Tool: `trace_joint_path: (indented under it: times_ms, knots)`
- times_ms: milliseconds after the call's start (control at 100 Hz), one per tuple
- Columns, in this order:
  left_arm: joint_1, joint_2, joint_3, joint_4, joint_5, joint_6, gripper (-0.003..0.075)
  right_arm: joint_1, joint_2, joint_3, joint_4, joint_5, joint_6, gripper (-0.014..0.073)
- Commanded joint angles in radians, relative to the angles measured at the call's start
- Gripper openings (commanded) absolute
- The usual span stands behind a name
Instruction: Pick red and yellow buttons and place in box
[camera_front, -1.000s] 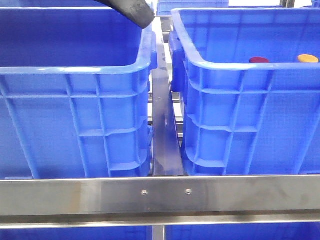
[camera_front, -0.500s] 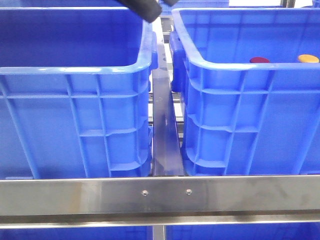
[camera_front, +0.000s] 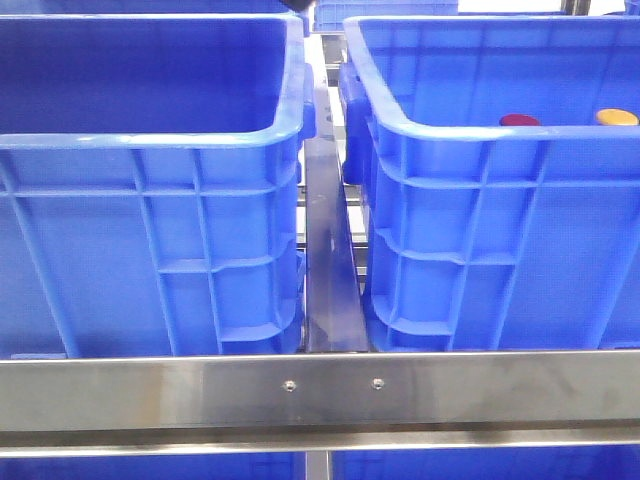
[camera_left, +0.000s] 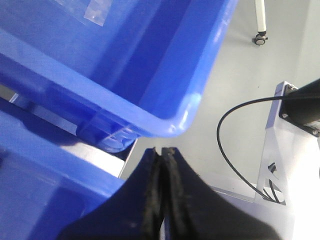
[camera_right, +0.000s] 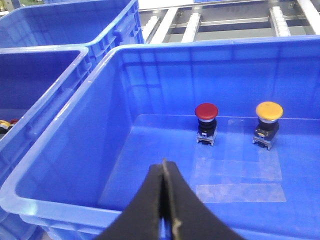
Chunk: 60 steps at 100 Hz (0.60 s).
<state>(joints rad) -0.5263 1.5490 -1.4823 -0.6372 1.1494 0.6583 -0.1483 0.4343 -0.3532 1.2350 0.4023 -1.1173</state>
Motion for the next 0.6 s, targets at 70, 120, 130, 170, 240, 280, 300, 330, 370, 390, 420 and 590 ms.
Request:
trace_joint_path:
  times_ms: [70,120,130,170,240,280,300,330,370,390,420,590]
  knots:
    - [-0.006,-0.122,0.036,-0.047,-0.054,-0.001,-0.0020,-0.001,0.004,-0.024,0.019,-0.010,-0.004,-0.0069]
    - [-0.006,-0.147,0.059,-0.047,-0.072,-0.001,-0.0020,-0.001,0.004,-0.024,0.019,-0.010,-0.004,-0.0069]
    - [-0.006,-0.151,0.063,-0.047,-0.075,-0.001,-0.0020,-0.001,0.004,-0.024,0.019,-0.010,-0.004,-0.0069]
    - [-0.006,-0.175,0.085,-0.045,-0.086,-0.001,-0.0020,-0.001,0.004,-0.024,0.019,-0.009,-0.004,-0.0069]
    - [-0.006,-0.213,0.122,-0.045,-0.093,-0.001,-0.0020,-0.001,0.004,-0.024,0.019,-0.007,-0.004,-0.0069]
    - [-0.006,-0.236,0.144,-0.045,-0.097,-0.001,-0.0020,-0.001,0.004,-0.024,0.019,-0.007,-0.004,-0.0069]
    - [-0.006,-0.247,0.155,-0.045,-0.098,-0.001,-0.0020,-0.001,0.004,-0.024,0.019,-0.007,-0.004,-0.0069]
    - [-0.006,-0.263,0.170,-0.043,-0.101,-0.001,-0.0020,-0.001,0.004,-0.024,0.019,-0.007,-0.004,-0.0069]
    - [-0.006,-0.286,0.192,-0.038,-0.109,-0.001,-0.0020,-0.001,0.004,-0.024,0.019,-0.007,-0.004,-0.0069]
    - [-0.006,-0.294,0.203,-0.036,-0.115,-0.001,-0.0020,-0.001,0.004,-0.024,0.019,-0.007,-0.004,-0.0069]
    - [-0.006,-0.314,0.219,-0.032,-0.128,-0.001,-0.0020,-0.001,0.004,-0.024,0.019,-0.007,-0.004,-0.0069]
    - [-0.006,-0.423,0.324,0.001,-0.216,-0.012,-0.0020,-0.001,0.004,-0.024,0.019,-0.006,-0.004,-0.0069]
